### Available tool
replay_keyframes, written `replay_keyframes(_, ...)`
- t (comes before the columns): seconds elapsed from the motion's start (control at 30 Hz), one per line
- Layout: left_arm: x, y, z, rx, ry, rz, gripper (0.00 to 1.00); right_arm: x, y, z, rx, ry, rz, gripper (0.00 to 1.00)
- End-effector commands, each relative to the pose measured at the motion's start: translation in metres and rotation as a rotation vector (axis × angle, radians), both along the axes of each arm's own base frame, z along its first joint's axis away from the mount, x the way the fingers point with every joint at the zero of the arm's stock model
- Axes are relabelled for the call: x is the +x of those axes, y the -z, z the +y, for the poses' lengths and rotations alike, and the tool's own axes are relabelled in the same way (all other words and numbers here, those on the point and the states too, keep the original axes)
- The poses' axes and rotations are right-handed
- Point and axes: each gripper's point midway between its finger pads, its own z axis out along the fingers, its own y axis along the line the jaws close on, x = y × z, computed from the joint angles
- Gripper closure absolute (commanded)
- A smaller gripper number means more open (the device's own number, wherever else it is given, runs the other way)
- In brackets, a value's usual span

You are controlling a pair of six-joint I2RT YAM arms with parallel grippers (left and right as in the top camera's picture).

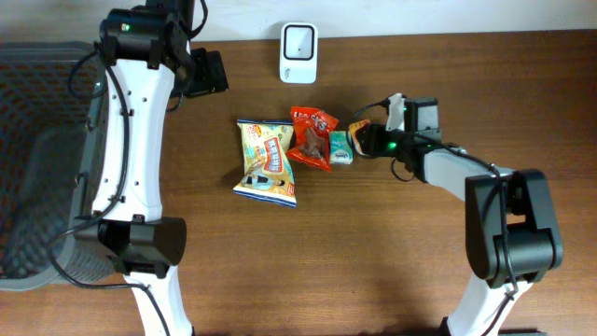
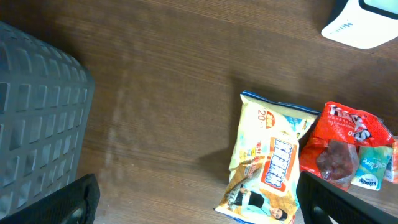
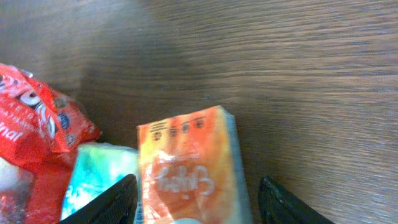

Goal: Scan the item barcode
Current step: 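Grasp the orange box with the right gripper and lift it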

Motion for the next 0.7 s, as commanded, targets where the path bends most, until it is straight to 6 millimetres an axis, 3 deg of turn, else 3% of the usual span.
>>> replay_keyframes(0.0,0.0,0.001,0.0,0.007,0.014,0.006,0.01,0.002,0.02,-0.009,-0.099,0.04,0.018,0.39)
replay_keyframes(0.2,0.0,0.001,0.0,0.007,0.014,0.006,0.01,-0.002,0.021,-0.001,-0.059,0.008,0.034,0.46)
replay_keyframes(0.27,0.0,0.001,0.0,0.007,0.014,0.006,0.01,-0.003,0.008,0.011,0.003,-0.042,0.018,0.44)
replay_keyframes(0.33,0.0,0.001,0.0,0.007,0.014,0.006,0.01,0.001,-0.005,0.017,0.033,-0.066,0.004,0.34)
replay_keyframes(0.43,0.0,0.001,0.0,0.007,0.014,0.006,0.01,0.006,-0.013,0.007,0.039,-0.048,0.045,0.31)
replay_keyframes(0.47,0.0,0.001,0.0,0.007,0.014,0.006,0.01,0.006,-0.015,-0.002,0.038,-0.028,0.076,0.32)
replay_keyframes(0.53,0.0,0.001,0.0,0.007,0.014,0.005,0.01,0.005,-0.014,-0.015,0.036,-0.001,0.11,0.48)
replay_keyframes(0.67,0.0,0.001,0.0,0.007,0.014,0.005,0.01,0.002,-0.006,-0.013,0.032,-0.007,0.126,0.5)
